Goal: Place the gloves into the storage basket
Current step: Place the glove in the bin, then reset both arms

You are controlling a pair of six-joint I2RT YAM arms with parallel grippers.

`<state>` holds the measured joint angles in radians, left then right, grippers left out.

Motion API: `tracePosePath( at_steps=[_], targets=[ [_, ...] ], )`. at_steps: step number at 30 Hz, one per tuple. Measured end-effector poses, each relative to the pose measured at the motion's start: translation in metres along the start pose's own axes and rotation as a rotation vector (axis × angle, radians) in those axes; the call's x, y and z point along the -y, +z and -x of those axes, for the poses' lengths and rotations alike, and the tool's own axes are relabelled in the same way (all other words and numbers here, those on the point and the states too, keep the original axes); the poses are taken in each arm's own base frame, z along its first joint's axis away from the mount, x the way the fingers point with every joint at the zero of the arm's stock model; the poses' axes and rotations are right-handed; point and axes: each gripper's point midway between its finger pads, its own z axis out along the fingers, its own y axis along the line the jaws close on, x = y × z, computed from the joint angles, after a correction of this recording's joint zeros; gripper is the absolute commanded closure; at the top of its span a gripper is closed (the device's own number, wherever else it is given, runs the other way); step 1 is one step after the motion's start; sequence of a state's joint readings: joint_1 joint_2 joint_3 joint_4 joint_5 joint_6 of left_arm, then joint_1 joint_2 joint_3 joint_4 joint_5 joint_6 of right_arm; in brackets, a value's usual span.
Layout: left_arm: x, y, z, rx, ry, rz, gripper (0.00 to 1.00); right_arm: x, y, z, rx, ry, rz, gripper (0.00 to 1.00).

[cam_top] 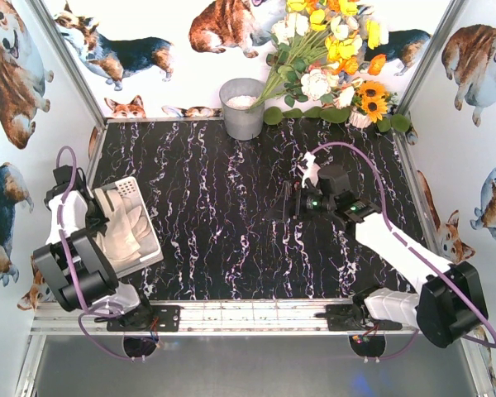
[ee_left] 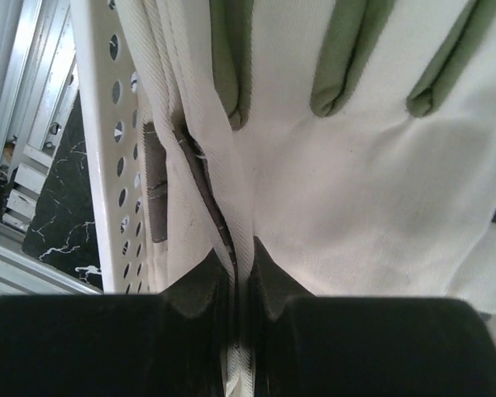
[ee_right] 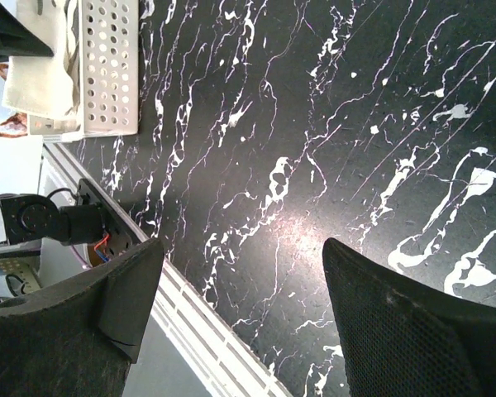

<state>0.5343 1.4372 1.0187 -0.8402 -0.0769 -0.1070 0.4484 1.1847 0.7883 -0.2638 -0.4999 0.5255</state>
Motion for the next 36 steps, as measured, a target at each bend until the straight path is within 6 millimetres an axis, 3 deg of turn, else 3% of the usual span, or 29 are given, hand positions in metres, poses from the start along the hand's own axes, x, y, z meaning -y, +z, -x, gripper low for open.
tracePosePath(
  at_steps=[6, 8, 11, 14, 17, 20, 25, 29, 33, 36],
  targets=[
    [-0.01, 0.012, -0.003, -0.038, 0.013, 0.062, 1.0, 0.001, -0.007, 0.0, 0.018, 0.0, -0.002, 0.21],
    [-0.012, 0.017, -0.004, -0.055, 0.017, 0.079, 0.86, 0.003, -0.01, -0.003, 0.021, 0.004, -0.009, 0.21],
    [-0.015, 0.02, -0.007, -0.078, 0.026, 0.101, 0.75, 0.004, -0.015, -0.004, 0.029, 0.004, -0.011, 0.21],
    [-0.016, 0.019, -0.006, -0.076, 0.046, 0.125, 0.55, 0.003, -0.017, -0.004, 0.035, 0.002, -0.009, 0.21],
    [-0.015, 0.012, -0.003, -0.049, 0.072, 0.148, 0.42, 0.004, -0.017, -0.003, 0.037, 0.004, -0.011, 0.21],
    [-0.014, -0.001, 0.003, 0.01, 0.092, 0.167, 0.36, 0.004, -0.018, -0.003, 0.036, 0.007, -0.014, 0.21],
    [-0.016, -0.031, 0.017, 0.142, 0.118, 0.238, 0.34, 0.007, -0.021, -0.009, 0.017, 0.015, -0.028, 0.21],
    [-0.01, -0.044, 0.025, 0.216, 0.137, 0.242, 0.44, 0.009, -0.023, -0.013, 0.006, 0.012, -0.045, 0.21],
    [-0.006, -0.038, 0.034, 0.234, 0.142, 0.235, 0.54, 0.011, -0.024, -0.015, -0.004, 0.017, -0.058, 0.21],
    [0.0, -0.022, 0.04, 0.22, 0.15, 0.221, 0.58, 0.01, -0.025, -0.014, -0.005, 0.018, -0.059, 0.22]
  ],
)
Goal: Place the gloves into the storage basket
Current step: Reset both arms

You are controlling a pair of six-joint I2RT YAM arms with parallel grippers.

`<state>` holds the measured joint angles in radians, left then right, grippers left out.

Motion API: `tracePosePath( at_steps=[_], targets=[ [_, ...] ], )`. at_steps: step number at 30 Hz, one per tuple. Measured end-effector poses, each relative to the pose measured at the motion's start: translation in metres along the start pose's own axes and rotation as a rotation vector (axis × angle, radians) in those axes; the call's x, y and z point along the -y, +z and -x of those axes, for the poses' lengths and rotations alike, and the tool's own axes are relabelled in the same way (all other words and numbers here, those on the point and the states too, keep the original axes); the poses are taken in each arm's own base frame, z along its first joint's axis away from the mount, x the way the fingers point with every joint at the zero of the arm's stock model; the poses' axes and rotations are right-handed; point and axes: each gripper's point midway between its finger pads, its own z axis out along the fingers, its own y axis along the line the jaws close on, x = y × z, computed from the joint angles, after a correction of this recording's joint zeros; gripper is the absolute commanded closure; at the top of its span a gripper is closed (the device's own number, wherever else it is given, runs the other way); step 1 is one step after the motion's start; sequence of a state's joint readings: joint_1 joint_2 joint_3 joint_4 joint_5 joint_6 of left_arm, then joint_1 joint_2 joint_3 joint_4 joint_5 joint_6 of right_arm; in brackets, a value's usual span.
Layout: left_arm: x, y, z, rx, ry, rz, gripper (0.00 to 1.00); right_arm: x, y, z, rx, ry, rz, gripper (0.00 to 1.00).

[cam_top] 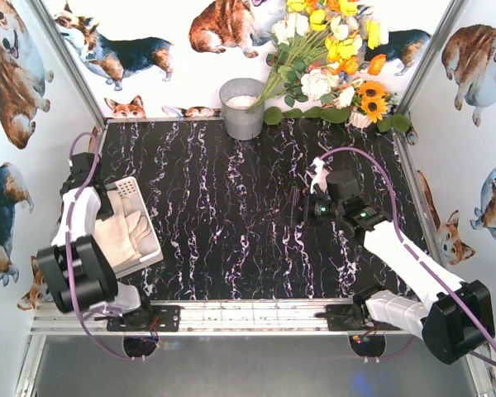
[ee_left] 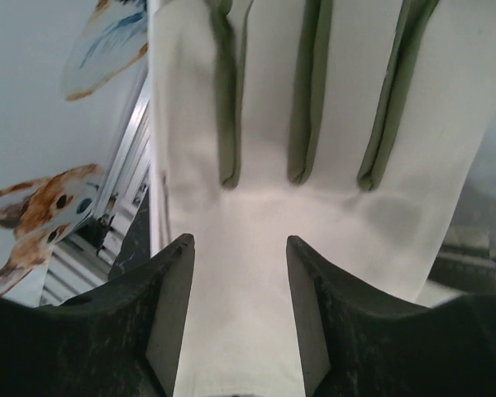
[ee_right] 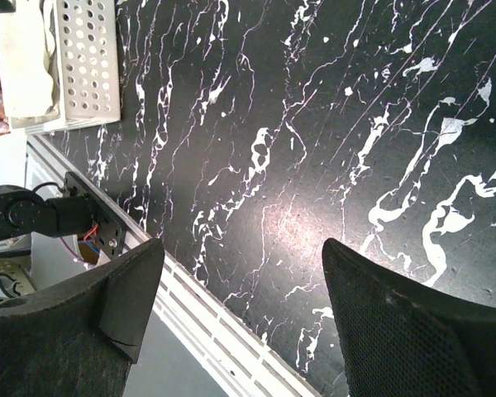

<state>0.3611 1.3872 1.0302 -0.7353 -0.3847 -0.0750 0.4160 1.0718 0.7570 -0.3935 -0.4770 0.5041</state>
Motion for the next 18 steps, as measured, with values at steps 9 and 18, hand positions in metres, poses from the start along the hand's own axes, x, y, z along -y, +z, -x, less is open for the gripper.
tracePosePath(
  at_steps=[9, 18],
  targets=[
    [0.025, 0.051, 0.016, -0.043, -0.004, -0.044, 0.61, -0.003, -0.001, 0.003, 0.005, 0.016, 0.004, 0.22],
    [0.032, 0.076, 0.006, -0.062, -0.013, -0.067, 0.5, -0.002, -0.001, 0.002, 0.005, 0.029, -0.003, 0.22]
  ],
)
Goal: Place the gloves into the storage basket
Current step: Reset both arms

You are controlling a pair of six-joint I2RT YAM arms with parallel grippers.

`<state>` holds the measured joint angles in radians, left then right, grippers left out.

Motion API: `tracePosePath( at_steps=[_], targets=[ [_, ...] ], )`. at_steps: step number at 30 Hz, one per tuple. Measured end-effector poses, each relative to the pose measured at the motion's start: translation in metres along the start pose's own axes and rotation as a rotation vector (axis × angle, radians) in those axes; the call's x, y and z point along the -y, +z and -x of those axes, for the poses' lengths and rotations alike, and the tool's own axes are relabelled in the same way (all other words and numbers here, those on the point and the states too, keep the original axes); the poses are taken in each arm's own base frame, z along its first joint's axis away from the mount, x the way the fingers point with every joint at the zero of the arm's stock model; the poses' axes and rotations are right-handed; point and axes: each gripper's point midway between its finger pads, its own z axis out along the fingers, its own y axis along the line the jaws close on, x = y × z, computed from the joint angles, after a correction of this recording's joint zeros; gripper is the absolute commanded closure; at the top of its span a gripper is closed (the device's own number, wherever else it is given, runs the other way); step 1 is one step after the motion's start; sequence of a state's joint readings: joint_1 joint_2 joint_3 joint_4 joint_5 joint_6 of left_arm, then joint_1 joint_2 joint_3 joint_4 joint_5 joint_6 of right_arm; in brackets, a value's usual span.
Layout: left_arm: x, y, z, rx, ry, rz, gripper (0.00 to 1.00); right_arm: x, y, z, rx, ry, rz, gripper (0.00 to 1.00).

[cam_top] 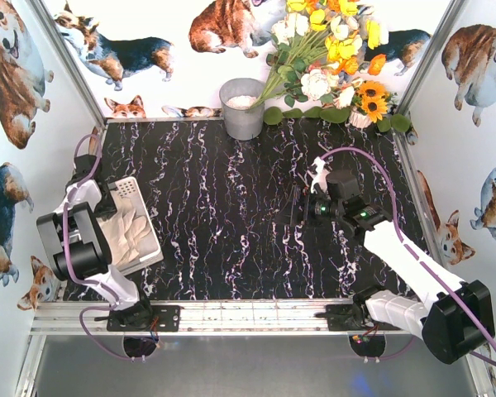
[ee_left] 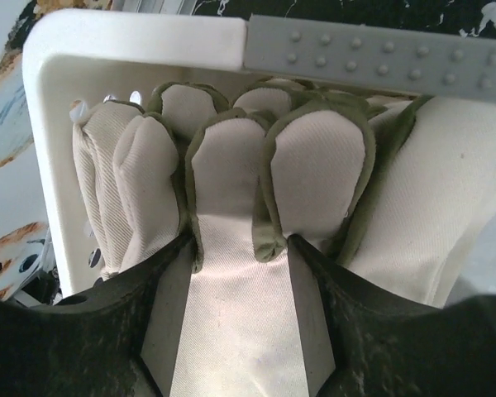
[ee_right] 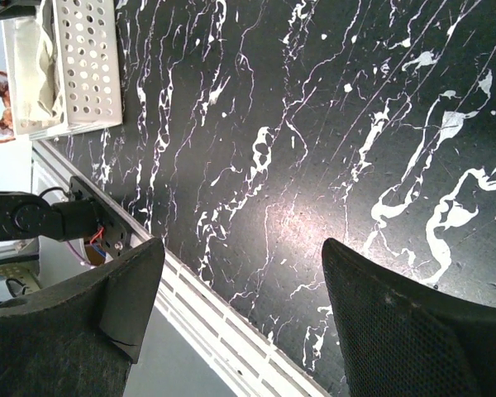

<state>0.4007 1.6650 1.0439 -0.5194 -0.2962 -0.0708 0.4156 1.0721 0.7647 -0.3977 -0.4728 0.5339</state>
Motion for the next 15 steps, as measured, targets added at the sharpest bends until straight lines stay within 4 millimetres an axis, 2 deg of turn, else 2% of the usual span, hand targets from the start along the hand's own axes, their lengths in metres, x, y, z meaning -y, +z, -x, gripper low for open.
tracePosePath(
  at_steps=[4, 7, 12, 15],
  targets=[
    [0.005, -0.007, 0.005, 0.03, -0.02, -0.052, 0.37, 0.004, -0.001, -0.003, -0.011, 0.005, -0.025, 0.21],
    [0.015, -0.024, 0.015, 0.09, -0.037, -0.138, 0.29, 0.009, -0.005, 0.0, -0.006, -0.001, -0.067, 0.2],
    [0.034, -0.074, 0.045, 0.254, -0.034, -0.292, 0.12, 0.017, -0.024, 0.019, 0.084, -0.028, -0.135, 0.15],
    [0.044, -0.107, 0.069, 0.38, -0.029, -0.366, 0.04, 0.035, -0.039, 0.04, 0.174, -0.013, -0.196, 0.12]
  ],
)
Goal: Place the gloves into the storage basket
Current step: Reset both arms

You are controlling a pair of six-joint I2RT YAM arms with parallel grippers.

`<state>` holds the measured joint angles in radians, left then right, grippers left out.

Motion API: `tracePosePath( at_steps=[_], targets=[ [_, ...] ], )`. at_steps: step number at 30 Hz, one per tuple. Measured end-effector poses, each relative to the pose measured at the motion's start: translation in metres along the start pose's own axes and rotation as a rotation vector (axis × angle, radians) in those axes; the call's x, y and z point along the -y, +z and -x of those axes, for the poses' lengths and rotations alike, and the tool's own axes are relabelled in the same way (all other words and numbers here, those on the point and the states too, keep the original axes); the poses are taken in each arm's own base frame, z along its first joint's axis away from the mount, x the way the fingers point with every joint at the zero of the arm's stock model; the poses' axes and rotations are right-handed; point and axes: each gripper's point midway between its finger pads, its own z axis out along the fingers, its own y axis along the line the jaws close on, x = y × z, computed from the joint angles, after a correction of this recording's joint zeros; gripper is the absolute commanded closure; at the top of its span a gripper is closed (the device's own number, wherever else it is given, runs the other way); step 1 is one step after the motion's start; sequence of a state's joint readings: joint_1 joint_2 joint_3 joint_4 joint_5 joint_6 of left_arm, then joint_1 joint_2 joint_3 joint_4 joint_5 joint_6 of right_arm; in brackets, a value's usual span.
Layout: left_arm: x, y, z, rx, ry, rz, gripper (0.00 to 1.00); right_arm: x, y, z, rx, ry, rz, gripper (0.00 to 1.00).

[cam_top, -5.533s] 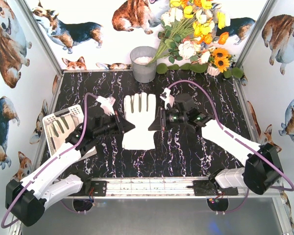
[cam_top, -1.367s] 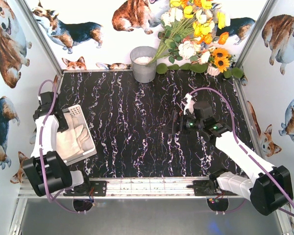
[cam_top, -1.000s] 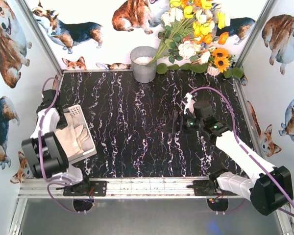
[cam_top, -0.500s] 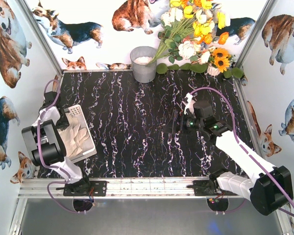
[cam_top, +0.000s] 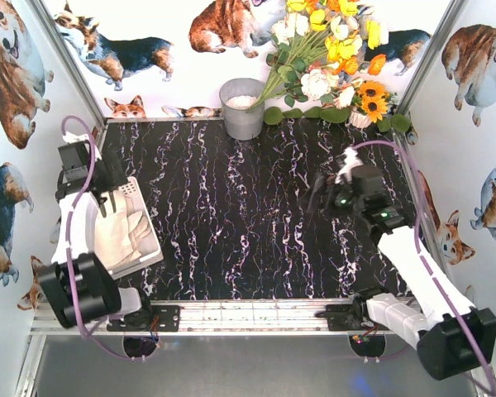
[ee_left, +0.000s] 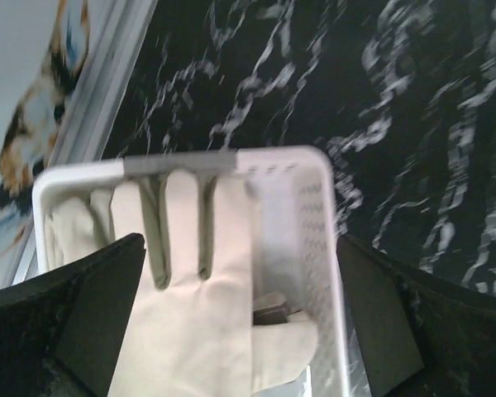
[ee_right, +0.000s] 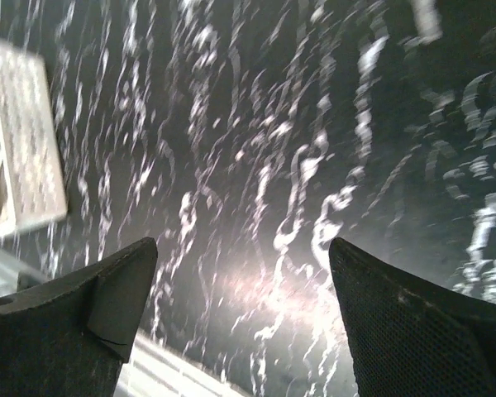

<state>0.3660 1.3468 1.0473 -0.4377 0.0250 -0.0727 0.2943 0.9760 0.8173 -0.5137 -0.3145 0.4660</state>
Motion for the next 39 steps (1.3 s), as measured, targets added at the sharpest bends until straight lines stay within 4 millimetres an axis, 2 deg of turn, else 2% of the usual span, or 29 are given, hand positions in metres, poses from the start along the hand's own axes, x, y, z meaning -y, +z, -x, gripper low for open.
tracePosePath(
  at_steps=[4, 7, 8, 9, 11, 15, 16, 18, 21, 24, 32, 35, 39],
  targets=[
    [0.019, -0.023, 0.05, 0.244, -0.023, -0.087, 0.0, 0.043, -0.005, 0.037, 0.167, 0.059, -0.109, 0.09],
    [0.025, -0.032, 0.061, 0.418, -0.061, -0.124, 0.0, 0.075, -0.004, 0.047, 0.289, 0.039, -0.201, 0.03],
    [0.029, -0.017, 0.03, 0.455, -0.079, -0.139, 0.0, 0.11, 0.003, 0.036, 0.348, -0.02, -0.311, 0.02],
    [0.029, -0.016, 0.028, 0.451, -0.08, -0.138, 0.0, 0.112, 0.003, 0.035, 0.348, -0.023, -0.316, 0.02],
    [0.033, -0.006, 0.014, 0.512, -0.056, -0.129, 0.0, 0.131, 0.004, 0.034, 0.385, -0.069, -0.391, 0.02],
    [0.046, 0.015, -0.057, 0.478, 0.005, -0.146, 0.0, 0.164, 0.003, 0.029, 0.448, -0.175, -0.516, 0.01],
    [0.045, 0.016, -0.07, 0.474, 0.017, -0.141, 0.0, 0.17, 0.004, 0.026, 0.458, -0.2, -0.536, 0.0],
    [0.042, 0.016, -0.084, 0.491, 0.028, -0.129, 0.0, 0.181, 0.007, 0.02, 0.467, -0.243, -0.57, 0.0],
    [0.041, 0.012, -0.088, 0.549, 0.036, -0.127, 0.0, 0.193, 0.014, 0.012, 0.451, -0.279, -0.599, 0.0],
    [0.047, 0.013, -0.087, 0.588, 0.054, -0.147, 0.0, 0.2, 0.024, 0.014, 0.445, -0.307, -0.605, 0.0],
    [0.082, 0.034, -0.066, 0.644, 0.135, -0.221, 0.0, 0.224, 0.06, 0.008, 0.385, -0.358, -0.618, 0.0],
    [0.093, 0.042, -0.061, 0.631, 0.168, -0.224, 0.0, 0.227, 0.063, 0.005, 0.373, -0.353, -0.612, 0.0],
    [0.103, 0.049, -0.052, 0.614, 0.188, -0.186, 0.0, 0.222, 0.062, 0.019, 0.416, -0.358, -0.59, 0.0]
  ],
)
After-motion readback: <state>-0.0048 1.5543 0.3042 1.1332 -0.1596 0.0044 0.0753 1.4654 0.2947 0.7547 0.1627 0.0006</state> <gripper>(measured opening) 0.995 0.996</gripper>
